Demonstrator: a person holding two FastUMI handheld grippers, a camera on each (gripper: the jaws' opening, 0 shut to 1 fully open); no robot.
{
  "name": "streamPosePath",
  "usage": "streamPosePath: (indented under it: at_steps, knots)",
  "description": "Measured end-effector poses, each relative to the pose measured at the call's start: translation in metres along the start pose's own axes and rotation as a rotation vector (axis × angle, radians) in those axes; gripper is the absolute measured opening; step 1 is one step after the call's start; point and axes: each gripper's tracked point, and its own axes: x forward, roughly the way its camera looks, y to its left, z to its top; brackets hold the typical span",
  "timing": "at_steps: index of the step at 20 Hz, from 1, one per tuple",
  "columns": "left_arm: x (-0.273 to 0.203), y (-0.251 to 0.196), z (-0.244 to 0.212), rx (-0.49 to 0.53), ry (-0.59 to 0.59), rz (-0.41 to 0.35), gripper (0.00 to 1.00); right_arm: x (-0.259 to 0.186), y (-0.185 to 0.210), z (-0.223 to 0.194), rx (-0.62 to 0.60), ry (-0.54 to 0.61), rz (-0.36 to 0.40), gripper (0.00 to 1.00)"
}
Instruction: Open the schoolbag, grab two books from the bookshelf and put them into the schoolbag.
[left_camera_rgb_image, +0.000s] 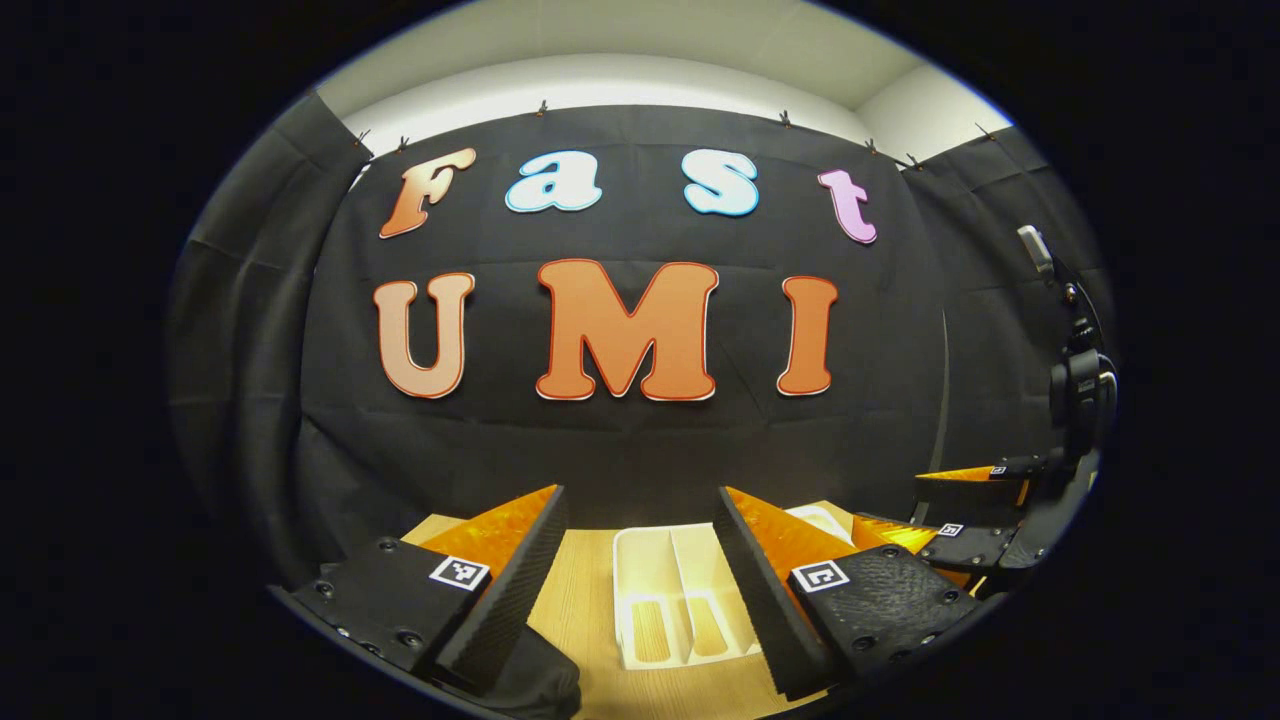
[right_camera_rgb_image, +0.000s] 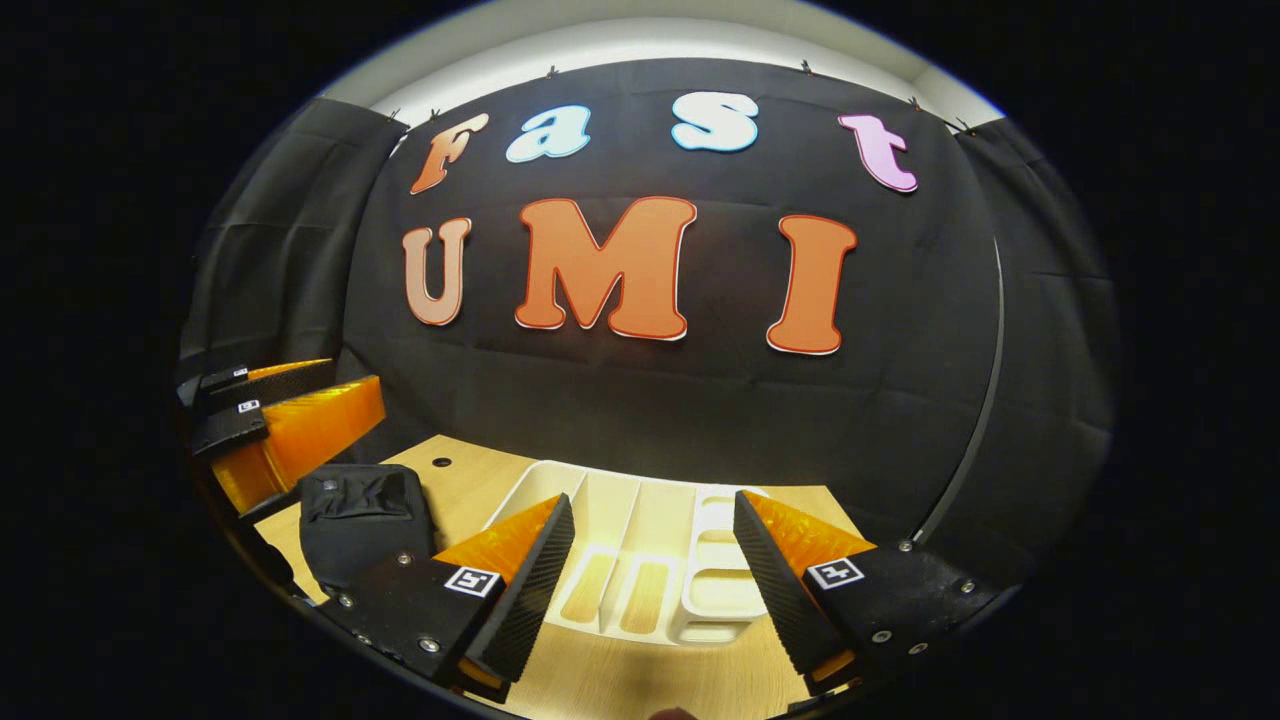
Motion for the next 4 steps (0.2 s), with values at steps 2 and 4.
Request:
streamPosePath:
  at_steps: [2, 4]
  knots:
    - [0.0006, -0.0026, -0.0013, 0.0, 0.008, -0.005, 0.94, 0.0014, -0.0009, -0.0027, 0.004, 0.004, -0.002, 0.95]
    - [0.0005, -0.0038, -0.0029, 0.009, 0.013, -0.003, 0.94, 0.0016, -0.0039, -0.0043, 0.01, 0.009, -0.005, 0.95]
